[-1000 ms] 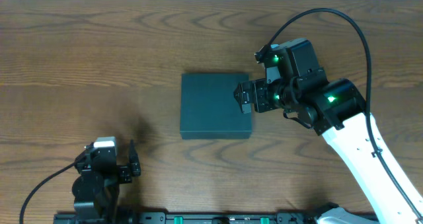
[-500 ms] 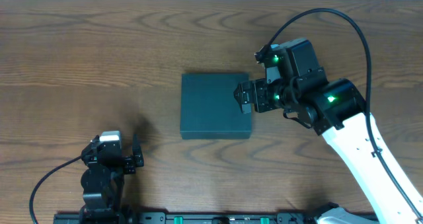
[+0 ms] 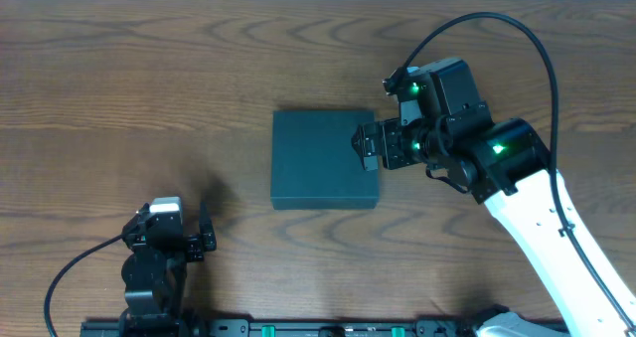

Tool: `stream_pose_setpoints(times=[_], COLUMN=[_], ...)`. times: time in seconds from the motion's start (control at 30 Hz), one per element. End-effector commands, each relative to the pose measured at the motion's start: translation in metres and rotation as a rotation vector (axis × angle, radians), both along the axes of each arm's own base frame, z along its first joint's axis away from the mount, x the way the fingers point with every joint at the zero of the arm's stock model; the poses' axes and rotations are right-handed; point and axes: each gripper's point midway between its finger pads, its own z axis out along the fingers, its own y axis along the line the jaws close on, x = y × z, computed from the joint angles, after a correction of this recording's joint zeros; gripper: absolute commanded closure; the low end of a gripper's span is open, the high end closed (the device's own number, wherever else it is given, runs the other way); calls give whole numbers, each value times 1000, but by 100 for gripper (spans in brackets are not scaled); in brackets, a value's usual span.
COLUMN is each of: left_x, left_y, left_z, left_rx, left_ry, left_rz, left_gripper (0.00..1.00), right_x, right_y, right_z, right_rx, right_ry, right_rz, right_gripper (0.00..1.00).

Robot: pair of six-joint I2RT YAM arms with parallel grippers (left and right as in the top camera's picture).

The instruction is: Pack container

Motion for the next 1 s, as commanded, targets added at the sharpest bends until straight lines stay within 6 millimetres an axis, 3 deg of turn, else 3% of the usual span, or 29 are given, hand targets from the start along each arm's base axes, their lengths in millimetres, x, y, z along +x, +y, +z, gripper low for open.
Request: stream_pose_setpoints(times=[0.0,0.4,0.57,0.7,0.77,0.87,0.97], left_x=[0,0,0,0,0,0,0], left_y=[2,2,2,2,2,2,2], left_z=[-7,-7,-7,-7,-7,-7,-7], left_rx=[-13,-13,-13,-13,-13,-13,-13], left_ry=[9,9,9,9,9,9,9], left_rz=[14,14,14,14,14,14,14], left_gripper=[5,5,5,5,5,5,5], right_x=[0,0,-8,-36,-50,-71,-95], right_y=[0,0,-32,-48,-56,-70,-82], right_z=[2,3,25,47,49,42,22], right_rx=[-4,-4,-107,-68,-40,-30,-29], right_ry=[-8,-11,-125,-255,-310,-411,-524], right_rz=[5,5,-58,-49,-54,-43,-4], right_gripper=[1,1,1,1,1,1,1])
